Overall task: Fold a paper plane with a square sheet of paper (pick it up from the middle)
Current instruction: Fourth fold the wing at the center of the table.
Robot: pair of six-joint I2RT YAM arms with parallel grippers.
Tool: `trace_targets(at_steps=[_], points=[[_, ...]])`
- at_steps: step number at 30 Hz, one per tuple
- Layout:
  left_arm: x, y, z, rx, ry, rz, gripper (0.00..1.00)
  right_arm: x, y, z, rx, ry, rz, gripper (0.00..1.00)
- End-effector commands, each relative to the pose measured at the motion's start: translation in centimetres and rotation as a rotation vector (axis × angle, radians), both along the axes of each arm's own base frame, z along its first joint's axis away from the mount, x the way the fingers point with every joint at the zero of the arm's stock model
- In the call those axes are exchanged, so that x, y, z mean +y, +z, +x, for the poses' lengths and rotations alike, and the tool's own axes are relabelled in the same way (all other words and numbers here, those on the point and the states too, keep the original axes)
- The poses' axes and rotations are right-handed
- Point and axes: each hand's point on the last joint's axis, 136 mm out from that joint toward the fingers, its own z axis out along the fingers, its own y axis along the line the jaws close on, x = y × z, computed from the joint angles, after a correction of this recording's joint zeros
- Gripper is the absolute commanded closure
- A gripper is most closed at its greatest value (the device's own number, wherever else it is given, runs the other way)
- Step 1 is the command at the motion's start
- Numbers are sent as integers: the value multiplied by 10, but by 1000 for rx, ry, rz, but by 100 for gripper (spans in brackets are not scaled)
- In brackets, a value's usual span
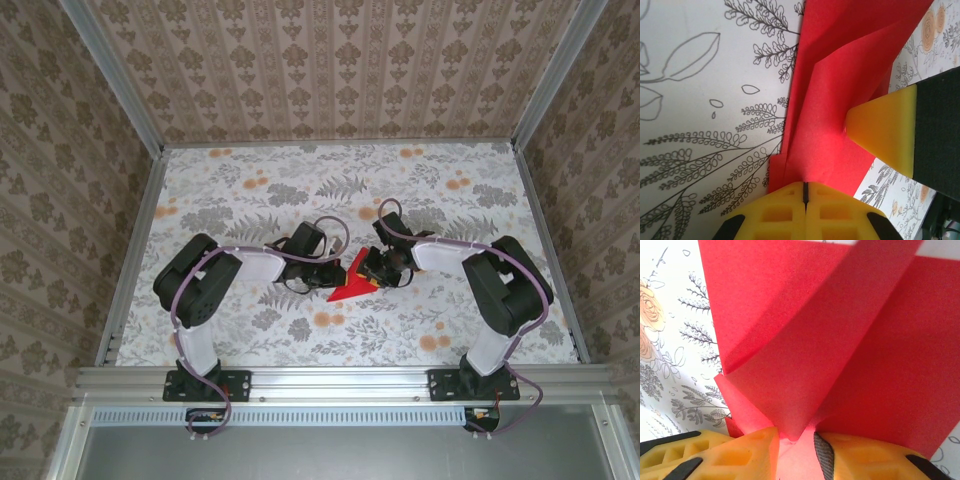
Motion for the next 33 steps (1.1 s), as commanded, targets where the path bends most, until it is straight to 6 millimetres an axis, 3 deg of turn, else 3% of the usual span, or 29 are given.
trace_targets(at_steps=[1, 9, 16, 23, 33], points=[[28, -39, -21, 74, -25, 183, 100, -62, -65, -67, 240, -42, -289, 67], [32, -44, -26, 82, -46, 223, 100, -34, 5, -22, -14, -11, -127, 64], [32, -46, -28, 80, -56, 228, 100, -18, 58, -2, -212, 36, -17, 68], [32, -47, -29, 82, -56, 231, 100, 2, 59, 6, -223, 69, 19, 87], [33, -48, -30, 86, -50, 234, 100, 33, 41, 19, -200, 117, 38, 94]])
